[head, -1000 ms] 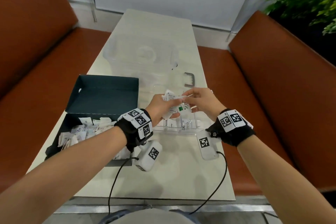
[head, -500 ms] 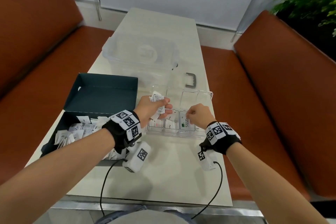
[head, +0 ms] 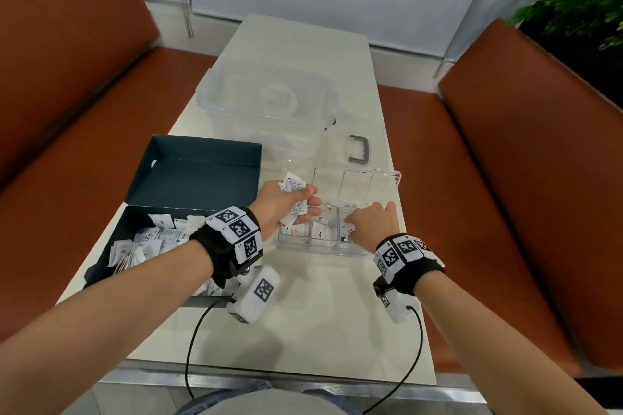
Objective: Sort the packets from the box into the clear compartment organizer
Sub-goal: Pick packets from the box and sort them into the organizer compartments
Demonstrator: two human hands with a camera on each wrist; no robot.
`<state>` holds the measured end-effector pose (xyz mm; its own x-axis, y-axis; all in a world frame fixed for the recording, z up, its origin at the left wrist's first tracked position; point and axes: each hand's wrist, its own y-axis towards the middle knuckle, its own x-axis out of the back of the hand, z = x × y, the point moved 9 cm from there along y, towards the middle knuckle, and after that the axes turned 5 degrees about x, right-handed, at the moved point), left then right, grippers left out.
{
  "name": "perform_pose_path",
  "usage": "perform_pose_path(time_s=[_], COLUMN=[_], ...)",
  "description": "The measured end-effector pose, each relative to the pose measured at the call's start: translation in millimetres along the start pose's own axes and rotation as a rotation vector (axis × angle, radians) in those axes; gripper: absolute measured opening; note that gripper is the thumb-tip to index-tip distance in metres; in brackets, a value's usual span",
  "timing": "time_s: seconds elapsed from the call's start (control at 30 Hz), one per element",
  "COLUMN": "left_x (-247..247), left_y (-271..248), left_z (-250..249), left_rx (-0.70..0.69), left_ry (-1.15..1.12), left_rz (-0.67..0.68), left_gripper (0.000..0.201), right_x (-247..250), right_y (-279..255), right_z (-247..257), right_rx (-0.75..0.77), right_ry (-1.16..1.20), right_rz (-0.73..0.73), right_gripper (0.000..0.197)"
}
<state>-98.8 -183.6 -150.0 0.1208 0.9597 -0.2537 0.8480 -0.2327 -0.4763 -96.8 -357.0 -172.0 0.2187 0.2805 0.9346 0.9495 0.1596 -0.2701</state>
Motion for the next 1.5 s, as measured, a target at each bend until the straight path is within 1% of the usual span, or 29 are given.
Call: perform_pose_path(time_s=[0.17, 0.23, 0.3, 0.37, 0.43, 0.47, 0.53, 0.57, 0.6, 0.63, 0.67, 0.73, 0.77, 0.83, 0.93, 0.97, 1.03, 1.1, 1.17, 1.27, 1.33, 1.4, 1.5], left_x=[-2.6, -5.8, -9.6, -12.1, -13.5, -14.3, -17.0, -19.4, -22.9, -27.0, -30.7, -33.7, -33.6, -33.1, -30.9, -29.1, -23.9, -19.5, -13.3, -4.2, -1.1, -0.5, 1.0], left_y=[-2.2, -4.2, -6.6, -8.8, -11.2, -12.1, -13.9, -15.2, -16.6, -18.3, -20.0, -21.8, -22.0, -22.6, -23.1, -22.3, -19.9, -18.4, -16.9, -14.9, -14.2, -14.2, -14.6], left_z=[1.5, 2.6, 3.7, 4.6, 5.4, 6.2, 7.1, 7.6, 8.2, 8.8, 9.1, 8.7, 8.2, 6.4, 6.1, 6.8, 8.7, 10.8, 11.8, 10.9, 7.5, 0.7, -10.7], left_rx=[0.036, 0.074, 0.121, 0.171, 0.221, 0.241, 0.271, 0.285, 0.3, 0.314, 0.324, 0.332, 0.333, 0.324, 0.312, 0.307, 0.299, 0.3, 0.291, 0.258, 0.216, 0.144, 0.028], left_ry=[-0.006, -0.021, -0.049, -0.104, -0.171, -0.198, -0.242, -0.256, -0.264, -0.264, -0.259, -0.25, -0.251, -0.252, -0.245, -0.257, -0.269, -0.235, -0.176, -0.108, -0.045, 0.028, 0.15], left_rz=[0.03, 0.062, 0.096, 0.119, 0.137, 0.143, 0.151, 0.159, 0.172, 0.189, 0.202, 0.206, 0.204, 0.223, 0.255, 0.258, 0.251, 0.248, 0.209, 0.14, 0.123, 0.127, 0.105], left_gripper=[0.033, 0.036, 0.037, 0.038, 0.039, 0.04, 0.045, 0.047, 0.049, 0.051, 0.053, 0.057, 0.058, 0.064, 0.07, 0.069, 0.065, 0.053, 0.041, 0.034, 0.032, 0.027, 0.009], right_x=[-2.4, 1.9, 10.9, 25.5, 45.8, 57.4, 79.0, 86.7, 91.8, 94.8, 94.7, 91.7, 91.1, 91.0, 88.0, 87.6, 88.9, 90.6, 90.6, 85.3, 83.7, 86.0, 89.6], right_y=[-0.6, -2.5, -7.4, -15.0, -23.6, -28.2, -35.9, -38.0, -38.5, -37.9, -36.1, -32.0, -30.6, -29.1, -27.0, -26.2, -25.5, -25.5, -25.9, -24.8, -23.2, -22.9, -25.5], right_z=[-1.0, -3.3, -6.2, -10.2, -14.2, -15.0, -9.7, -2.9, 7.4, 20.0, 32.7, 50.9, 53.8, 52.7, 49.0, 47.5, 42.5, 34.3, 24.1, 10.5, 6.2, 5.1, 3.8], right_rx=[-0.004, -0.014, -0.022, -0.033, -0.055, -0.059, -0.03, 0.001, 0.032, 0.062, 0.081, 0.096, 0.09, 0.072, 0.057, 0.053, 0.034, 0.0, -0.041, -0.106, -0.113, -0.083, -0.044], right_ry=[0.07, 0.109, 0.155, 0.176, 0.216, 0.277, 0.523, 0.682, 0.805, 0.88, 0.921, 0.949, 0.961, 0.997, 1.043, 1.058, 1.082, 1.088, 1.11, 1.268, 1.334, 1.337, 1.383], right_rz=[0.039, 0.024, -0.022, -0.111, -0.239, -0.313, -0.456, -0.503, -0.516, -0.501, -0.463, -0.396, -0.391, -0.4, -0.37, -0.362, -0.367, -0.377, -0.392, -0.366, -0.33, -0.309, -0.328], right_gripper=[0.034, 0.035, 0.033, 0.03, 0.027, 0.026, 0.023, 0.02, 0.019, 0.023, 0.033, 0.051, 0.055, 0.05, 0.028, 0.022, 0.018, 0.02, 0.024, 0.022, 0.02, 0.02, 0.014])
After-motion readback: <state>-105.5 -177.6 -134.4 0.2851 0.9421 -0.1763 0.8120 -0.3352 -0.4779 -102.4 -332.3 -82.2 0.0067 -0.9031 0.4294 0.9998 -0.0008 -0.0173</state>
